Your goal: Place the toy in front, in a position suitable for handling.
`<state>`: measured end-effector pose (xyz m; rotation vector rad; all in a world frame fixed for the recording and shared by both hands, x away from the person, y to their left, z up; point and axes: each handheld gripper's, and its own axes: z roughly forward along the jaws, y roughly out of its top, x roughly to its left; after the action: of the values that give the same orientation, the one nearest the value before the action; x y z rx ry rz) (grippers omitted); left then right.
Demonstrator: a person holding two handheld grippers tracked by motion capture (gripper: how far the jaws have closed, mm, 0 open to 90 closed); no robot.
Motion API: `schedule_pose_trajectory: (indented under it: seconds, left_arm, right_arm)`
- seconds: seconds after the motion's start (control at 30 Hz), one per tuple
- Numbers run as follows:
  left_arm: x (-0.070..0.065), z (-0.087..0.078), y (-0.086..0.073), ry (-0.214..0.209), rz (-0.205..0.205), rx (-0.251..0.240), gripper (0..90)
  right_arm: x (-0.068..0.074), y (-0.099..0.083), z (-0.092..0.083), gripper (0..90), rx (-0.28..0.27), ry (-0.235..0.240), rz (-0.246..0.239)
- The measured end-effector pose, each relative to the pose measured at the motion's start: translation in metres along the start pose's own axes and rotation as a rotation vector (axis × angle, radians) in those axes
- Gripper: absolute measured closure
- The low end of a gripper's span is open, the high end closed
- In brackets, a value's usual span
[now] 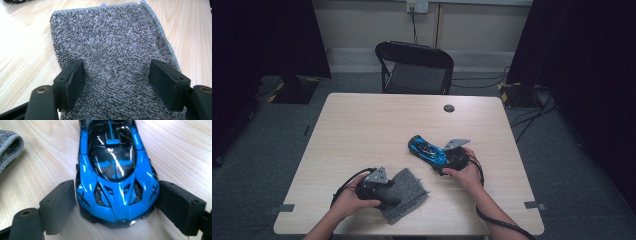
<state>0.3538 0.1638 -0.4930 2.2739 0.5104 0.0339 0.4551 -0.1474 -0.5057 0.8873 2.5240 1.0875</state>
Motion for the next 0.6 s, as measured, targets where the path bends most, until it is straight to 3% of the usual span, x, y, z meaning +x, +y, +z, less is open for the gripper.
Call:
schedule_pose_trajectory:
  seconds: [0.3,0.4,0.47,0.5,0.6]
  left_arm:
    - [-0.005,-0.005,0.008,0.030,-0.006,0.006,23.2]
    - [-0.011,-0.012,0.016,0.060,0.002,-0.043,19.5]
    - [-0.013,-0.015,0.019,0.079,-0.004,-0.041,18.5]
    - [-0.016,-0.018,0.020,0.092,-0.033,-0.044,18.5]
    - [-0.021,-0.014,0.016,0.094,-0.038,-0.007,30.7]
  right_arm:
    - [0.001,-0.002,-0.001,15.7,-0.005,-0.014,0.017]
    - [0.002,-0.002,-0.001,15.7,-0.004,-0.016,0.022]
    - [0.002,-0.002,-0.001,15.8,-0.004,-0.017,0.023]
    - [0.002,-0.002,-0.002,15.8,-0.005,-0.019,0.024]
    - [0.002,-0.003,-0.002,15.8,-0.005,-0.021,0.024]
